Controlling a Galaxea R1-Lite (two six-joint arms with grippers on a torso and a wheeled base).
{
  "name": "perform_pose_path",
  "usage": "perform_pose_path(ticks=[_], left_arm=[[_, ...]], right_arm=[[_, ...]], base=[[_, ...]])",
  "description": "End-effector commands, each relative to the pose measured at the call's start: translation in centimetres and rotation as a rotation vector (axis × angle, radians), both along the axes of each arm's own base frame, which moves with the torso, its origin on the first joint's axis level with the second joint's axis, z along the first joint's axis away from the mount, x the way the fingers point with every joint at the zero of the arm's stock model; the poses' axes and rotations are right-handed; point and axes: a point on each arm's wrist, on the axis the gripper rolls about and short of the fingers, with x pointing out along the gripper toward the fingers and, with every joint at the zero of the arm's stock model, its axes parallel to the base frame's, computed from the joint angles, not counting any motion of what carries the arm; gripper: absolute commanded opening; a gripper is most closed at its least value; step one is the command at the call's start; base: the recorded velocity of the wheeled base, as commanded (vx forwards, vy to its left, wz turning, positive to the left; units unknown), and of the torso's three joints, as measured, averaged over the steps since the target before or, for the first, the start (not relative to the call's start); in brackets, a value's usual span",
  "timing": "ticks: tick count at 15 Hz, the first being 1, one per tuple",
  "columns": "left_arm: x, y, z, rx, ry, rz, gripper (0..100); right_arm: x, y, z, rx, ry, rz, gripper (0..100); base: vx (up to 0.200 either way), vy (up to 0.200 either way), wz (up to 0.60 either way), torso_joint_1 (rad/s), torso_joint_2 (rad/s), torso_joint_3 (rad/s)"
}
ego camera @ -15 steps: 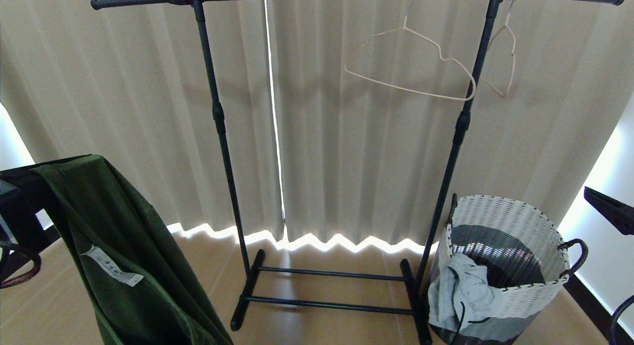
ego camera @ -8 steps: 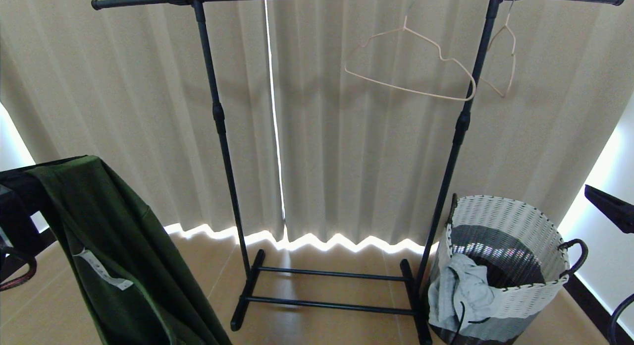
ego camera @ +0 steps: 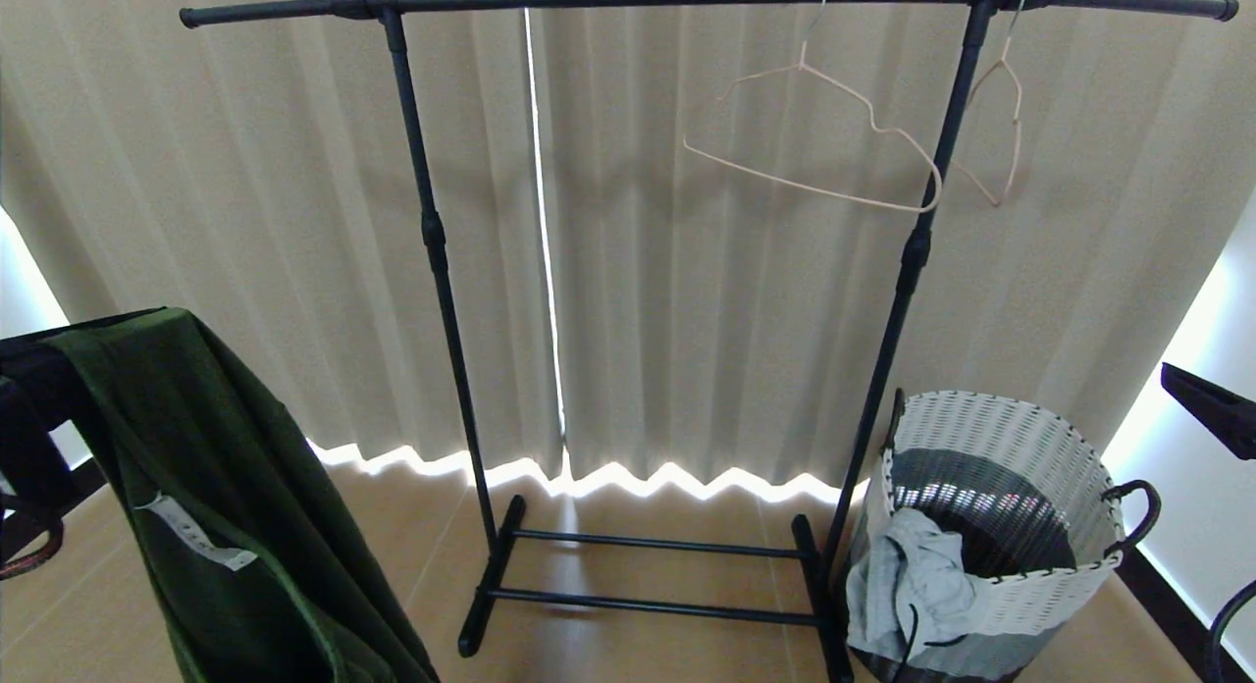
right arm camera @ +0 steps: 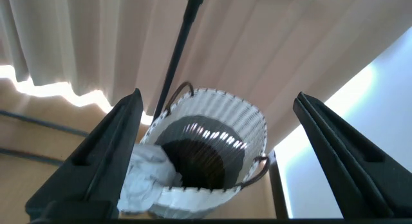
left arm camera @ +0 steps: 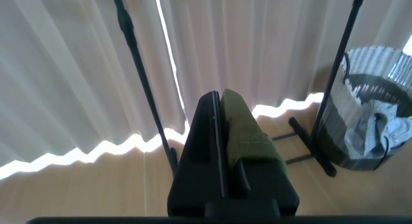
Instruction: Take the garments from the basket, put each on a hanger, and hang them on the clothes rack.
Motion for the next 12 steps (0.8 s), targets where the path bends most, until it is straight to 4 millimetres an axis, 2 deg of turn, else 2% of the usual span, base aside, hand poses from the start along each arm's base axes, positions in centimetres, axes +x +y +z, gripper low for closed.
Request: perform_pose_path(ticks=[1, 5, 12], left_arm=[[-0.06, 0.01, -0.05, 0.0, 0.001, 0.0, 0], [-0.14, 0.03, 0.05, 0.001, -0.006, -0.001, 0], [-0.13, 0.07, 0.03, 0.003, -0.005, 0.004, 0]], right_arm=[[0.4, -0.06, -0.25, 0.002, 0.018, 0.001, 100], [0.37, -0.06, -0.21, 0.002, 0.015, 0.001, 100], [0.47, -0.07, 0.27, -0.004, -0.052, 0.002, 100]], base=[[0.0, 0.0, 0.0, 0.076, -0.2, -0.31], [0.0, 0.0, 0.0, 0.107, -0.52, -0.32], [0.0, 0.0, 0.0, 0.17, -0.47, -0.307]])
